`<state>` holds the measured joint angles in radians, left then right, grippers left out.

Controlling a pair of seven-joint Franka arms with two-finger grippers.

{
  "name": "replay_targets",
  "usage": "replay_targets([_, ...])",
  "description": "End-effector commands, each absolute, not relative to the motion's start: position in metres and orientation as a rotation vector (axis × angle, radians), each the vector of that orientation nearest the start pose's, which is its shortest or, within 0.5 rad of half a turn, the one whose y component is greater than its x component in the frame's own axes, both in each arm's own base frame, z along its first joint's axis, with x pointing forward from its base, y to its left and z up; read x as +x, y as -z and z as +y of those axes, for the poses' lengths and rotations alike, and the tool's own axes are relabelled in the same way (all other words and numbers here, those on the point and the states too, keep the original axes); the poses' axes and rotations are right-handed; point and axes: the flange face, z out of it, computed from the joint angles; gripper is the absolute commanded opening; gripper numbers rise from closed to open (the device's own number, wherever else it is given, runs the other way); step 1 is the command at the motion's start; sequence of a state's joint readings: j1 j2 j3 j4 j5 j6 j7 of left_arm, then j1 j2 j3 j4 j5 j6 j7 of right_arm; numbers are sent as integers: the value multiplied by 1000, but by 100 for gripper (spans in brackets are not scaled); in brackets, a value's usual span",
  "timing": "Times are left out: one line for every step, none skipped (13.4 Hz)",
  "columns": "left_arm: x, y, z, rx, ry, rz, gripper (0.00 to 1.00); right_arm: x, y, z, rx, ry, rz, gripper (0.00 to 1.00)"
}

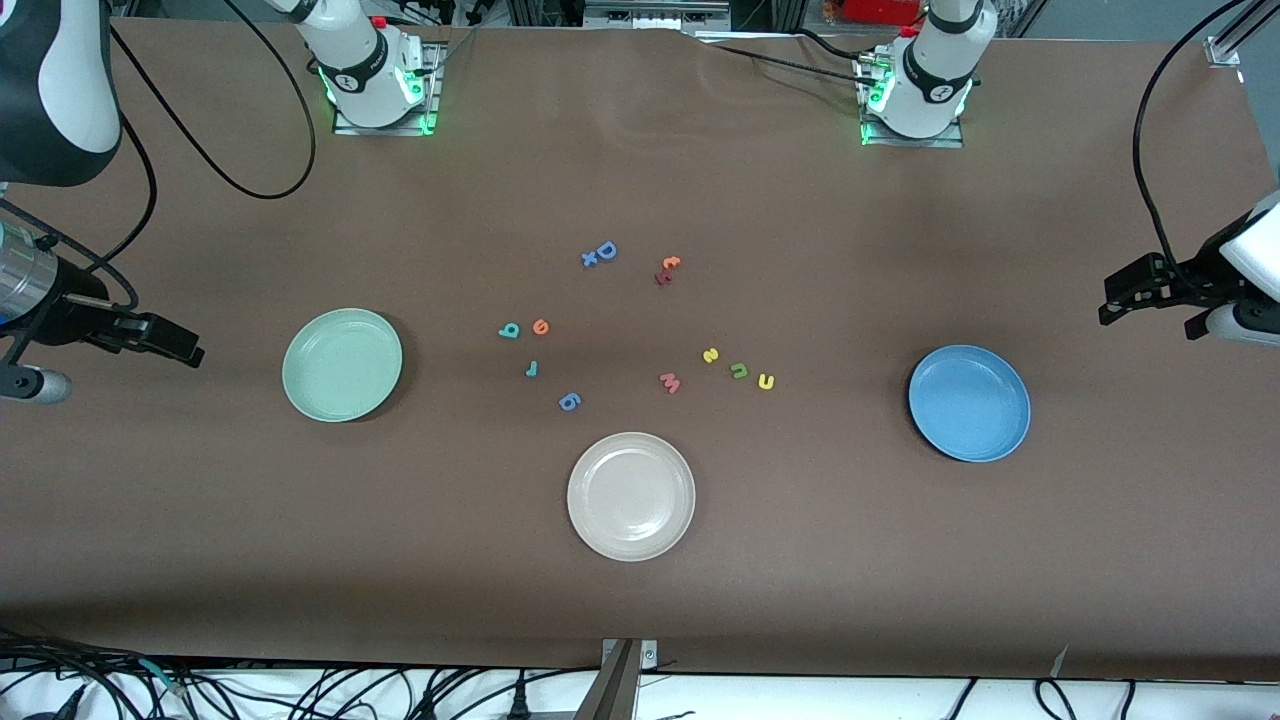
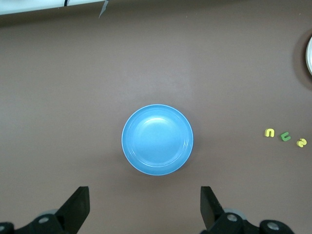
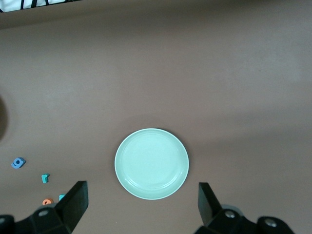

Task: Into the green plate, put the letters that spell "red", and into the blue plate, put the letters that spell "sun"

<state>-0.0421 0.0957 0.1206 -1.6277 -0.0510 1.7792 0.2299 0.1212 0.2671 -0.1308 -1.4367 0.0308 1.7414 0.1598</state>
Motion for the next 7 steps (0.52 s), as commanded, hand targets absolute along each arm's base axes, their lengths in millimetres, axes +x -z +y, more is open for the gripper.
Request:
replay_targets([588, -566, 51, -3199, 69, 195, 100, 646, -550, 8, -3129, 76, 268, 100])
replay_targets([588, -566, 52, -3199, 66, 195, 100, 646, -550, 8, -3129, 76, 268, 100])
replay_targets([588, -566, 52, -3199, 69, 192, 100, 646, -550, 8, -3131, 76, 268, 100])
replay_targets([588, -566, 53, -3199, 66, 190, 100, 646, -550, 8, -3131, 76, 268, 100])
replay_targets([588, -566, 52, -3199, 66, 192, 100, 646, -550, 8, -3132, 76, 267, 100])
replay_targets([588, -566, 52, -3199, 66, 192, 100, 646, -551, 8, -3131, 79, 277, 100])
replay_targets([588, -566, 52, -3199, 66, 192, 100, 645, -554, 9, -3131, 83, 279, 100])
